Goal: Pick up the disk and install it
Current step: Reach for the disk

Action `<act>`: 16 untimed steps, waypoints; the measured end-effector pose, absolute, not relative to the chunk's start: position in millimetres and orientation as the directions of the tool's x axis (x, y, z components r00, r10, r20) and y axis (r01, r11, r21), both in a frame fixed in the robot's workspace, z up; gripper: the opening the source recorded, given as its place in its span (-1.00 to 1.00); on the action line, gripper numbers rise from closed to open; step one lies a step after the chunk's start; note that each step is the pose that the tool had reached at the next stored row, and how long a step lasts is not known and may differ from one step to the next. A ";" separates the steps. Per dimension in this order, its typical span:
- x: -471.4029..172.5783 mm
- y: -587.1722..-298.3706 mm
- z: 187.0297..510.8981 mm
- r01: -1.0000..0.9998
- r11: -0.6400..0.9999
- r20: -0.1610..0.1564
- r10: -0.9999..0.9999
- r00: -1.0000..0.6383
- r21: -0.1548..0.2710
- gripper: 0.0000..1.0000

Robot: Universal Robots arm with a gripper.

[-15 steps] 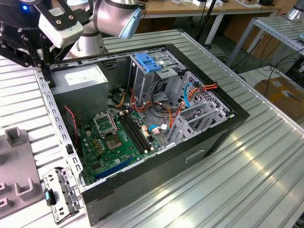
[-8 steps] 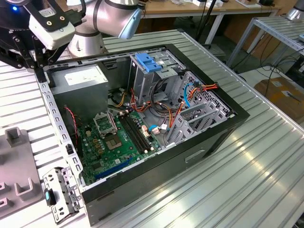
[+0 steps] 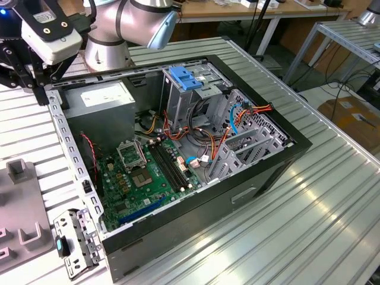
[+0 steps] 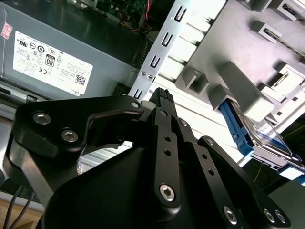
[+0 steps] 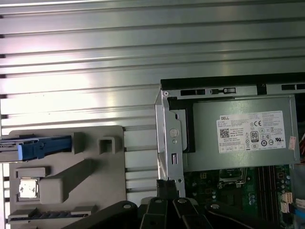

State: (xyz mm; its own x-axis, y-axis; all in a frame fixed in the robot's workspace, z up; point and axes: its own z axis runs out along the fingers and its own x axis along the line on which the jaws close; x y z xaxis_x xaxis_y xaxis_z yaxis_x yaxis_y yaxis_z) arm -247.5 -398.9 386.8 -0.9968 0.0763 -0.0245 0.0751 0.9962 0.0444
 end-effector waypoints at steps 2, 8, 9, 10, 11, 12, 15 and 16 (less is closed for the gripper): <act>-250.4 -398.9 386.5 0.075 0.996 -0.024 0.076 -0.997 0.044 -0.79; -260.6 -398.9 384.9 0.075 0.996 -0.024 0.076 -0.997 0.044 -0.79; -262.3 -398.9 384.6 0.075 0.996 -0.024 0.076 -0.997 0.044 -0.79; -263.4 -398.9 384.4 0.075 0.996 -0.024 0.076 -0.997 0.044 -0.79; -264.3 -398.9 384.3 0.075 0.996 -0.024 0.076 -0.997 0.044 -0.79; -266.0 -398.9 384.0 0.075 0.996 -0.024 0.076 -0.997 0.044 -0.79; -270.5 -399.0 383.4 0.075 0.996 -0.024 0.076 -0.997 0.044 -0.79; -271.5 -398.9 383.2 0.075 0.996 -0.024 0.076 -0.997 0.044 -0.79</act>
State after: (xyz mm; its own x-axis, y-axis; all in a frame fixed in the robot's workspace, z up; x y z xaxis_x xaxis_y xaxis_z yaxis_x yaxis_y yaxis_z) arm -271.5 -398.9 383.2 -0.9968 0.0762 -0.0243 0.0751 0.9962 0.0443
